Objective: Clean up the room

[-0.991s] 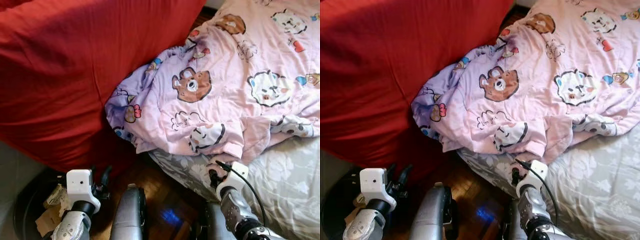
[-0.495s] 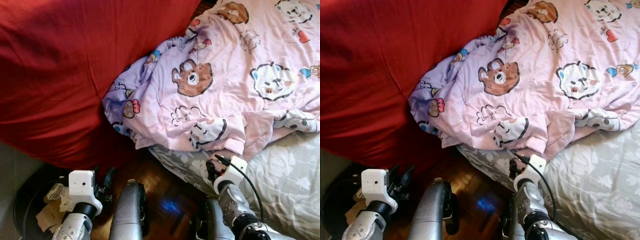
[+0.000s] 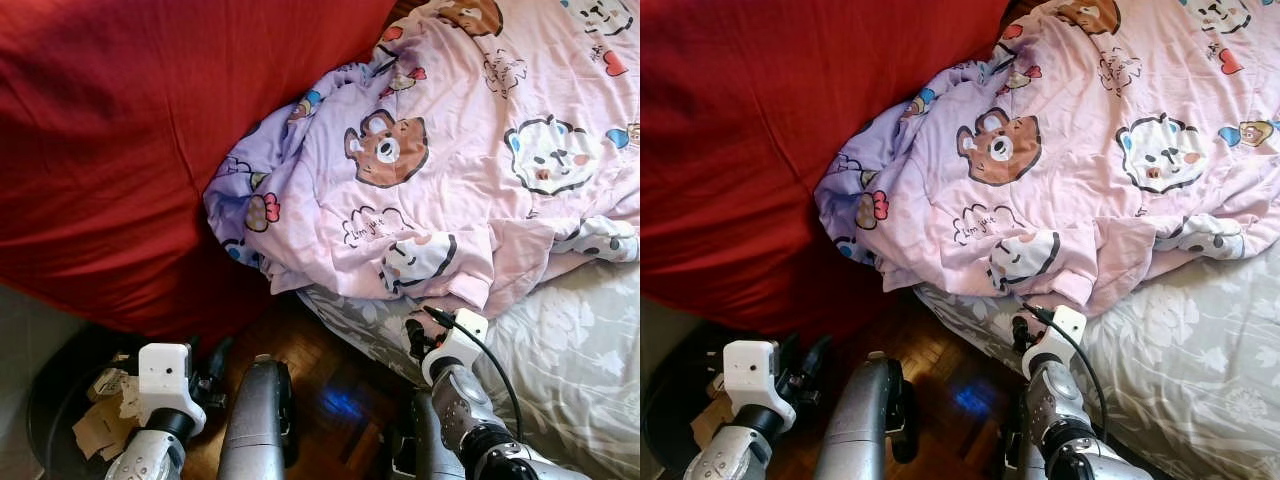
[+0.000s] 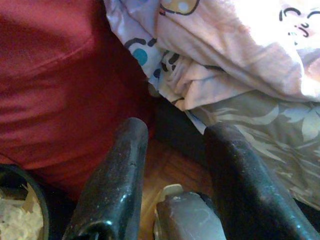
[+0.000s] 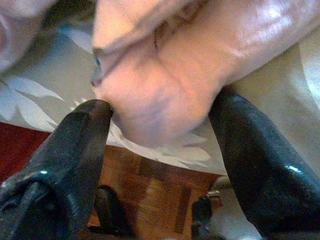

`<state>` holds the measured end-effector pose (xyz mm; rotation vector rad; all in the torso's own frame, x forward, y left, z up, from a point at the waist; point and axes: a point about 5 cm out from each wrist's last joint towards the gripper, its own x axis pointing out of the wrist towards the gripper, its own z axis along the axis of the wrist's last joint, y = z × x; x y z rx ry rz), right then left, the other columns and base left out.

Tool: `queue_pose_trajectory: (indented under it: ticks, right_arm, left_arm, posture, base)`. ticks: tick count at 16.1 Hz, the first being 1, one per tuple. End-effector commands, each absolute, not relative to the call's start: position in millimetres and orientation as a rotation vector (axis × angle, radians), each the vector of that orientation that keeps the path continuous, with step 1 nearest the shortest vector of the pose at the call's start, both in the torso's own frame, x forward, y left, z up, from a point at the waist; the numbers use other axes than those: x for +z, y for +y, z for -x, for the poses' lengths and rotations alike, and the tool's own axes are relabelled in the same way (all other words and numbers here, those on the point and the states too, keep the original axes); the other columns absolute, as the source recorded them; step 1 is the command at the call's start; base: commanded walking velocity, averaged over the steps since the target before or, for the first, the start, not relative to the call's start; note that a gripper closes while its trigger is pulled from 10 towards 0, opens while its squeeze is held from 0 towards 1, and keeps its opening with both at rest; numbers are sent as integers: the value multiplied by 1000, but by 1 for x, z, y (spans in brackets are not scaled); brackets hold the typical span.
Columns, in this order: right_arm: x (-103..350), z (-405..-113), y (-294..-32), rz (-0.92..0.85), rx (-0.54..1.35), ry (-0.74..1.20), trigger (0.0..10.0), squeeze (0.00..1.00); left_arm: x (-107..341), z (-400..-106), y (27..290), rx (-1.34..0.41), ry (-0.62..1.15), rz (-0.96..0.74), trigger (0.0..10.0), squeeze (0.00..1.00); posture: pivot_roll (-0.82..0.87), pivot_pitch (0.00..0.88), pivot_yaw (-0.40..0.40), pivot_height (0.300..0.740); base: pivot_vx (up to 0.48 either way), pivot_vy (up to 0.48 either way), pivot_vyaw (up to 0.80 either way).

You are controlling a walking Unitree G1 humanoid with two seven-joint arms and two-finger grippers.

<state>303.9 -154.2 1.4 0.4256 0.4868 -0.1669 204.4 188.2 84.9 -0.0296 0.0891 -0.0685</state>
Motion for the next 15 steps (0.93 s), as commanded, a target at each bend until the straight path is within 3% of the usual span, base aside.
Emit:
queue_pose_trajectory:
  ticks: [1, 15]
  right_arm:
    - [-16, -287, -153, -398, -183, 587, 0, 0]
    - [-8, -294, -149, -379, -130, 512, 0, 0]
  left_arm:
    - [80, -195, 191, -53, 131, 23, 10000, 0]
    - [76, -187, 189, -40, 154, 27, 10000, 0]
  posture:
    - [233, 407, 62, 635]
    - [228, 413, 50, 635]
  base:
    - [0, 0, 0]
    - [0, 0, 0]
